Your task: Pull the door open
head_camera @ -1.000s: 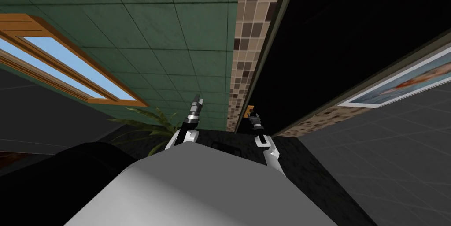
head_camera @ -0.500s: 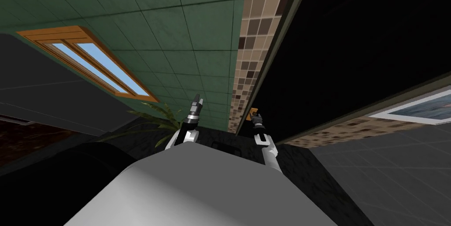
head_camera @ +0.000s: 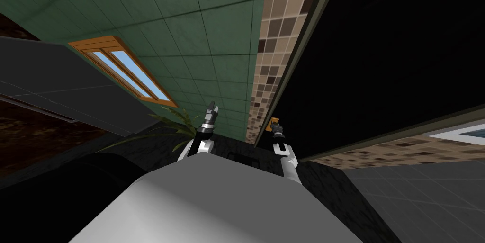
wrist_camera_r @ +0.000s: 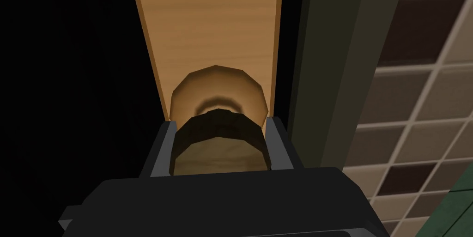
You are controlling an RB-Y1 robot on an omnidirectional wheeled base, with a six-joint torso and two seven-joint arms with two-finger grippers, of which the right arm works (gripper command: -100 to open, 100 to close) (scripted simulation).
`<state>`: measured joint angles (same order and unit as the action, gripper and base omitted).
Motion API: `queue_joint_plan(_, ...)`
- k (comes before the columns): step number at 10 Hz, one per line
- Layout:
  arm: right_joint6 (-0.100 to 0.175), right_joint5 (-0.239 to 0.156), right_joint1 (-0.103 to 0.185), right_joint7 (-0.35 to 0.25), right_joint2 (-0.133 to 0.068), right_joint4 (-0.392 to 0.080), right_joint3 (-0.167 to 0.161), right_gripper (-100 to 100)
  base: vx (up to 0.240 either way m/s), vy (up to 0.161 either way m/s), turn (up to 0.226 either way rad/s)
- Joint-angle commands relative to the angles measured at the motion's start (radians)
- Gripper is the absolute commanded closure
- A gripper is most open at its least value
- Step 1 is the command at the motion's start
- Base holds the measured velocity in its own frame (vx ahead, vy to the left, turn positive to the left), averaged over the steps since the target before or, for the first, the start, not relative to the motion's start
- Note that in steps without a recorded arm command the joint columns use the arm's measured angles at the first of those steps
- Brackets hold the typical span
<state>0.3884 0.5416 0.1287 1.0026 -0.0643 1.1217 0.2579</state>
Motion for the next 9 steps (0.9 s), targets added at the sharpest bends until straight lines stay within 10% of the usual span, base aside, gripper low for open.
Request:
queue_joint_plan(1,0.000,0.000,0.000,-0.001,0.000,0.000,-0.001,100,0.001,0.012,-0.017)
queue_joint_plan(9,0.002,-0.046,-0.021,-0.086,-0.012,0.019,-0.010,100,-0.005,-0.001,0.018)
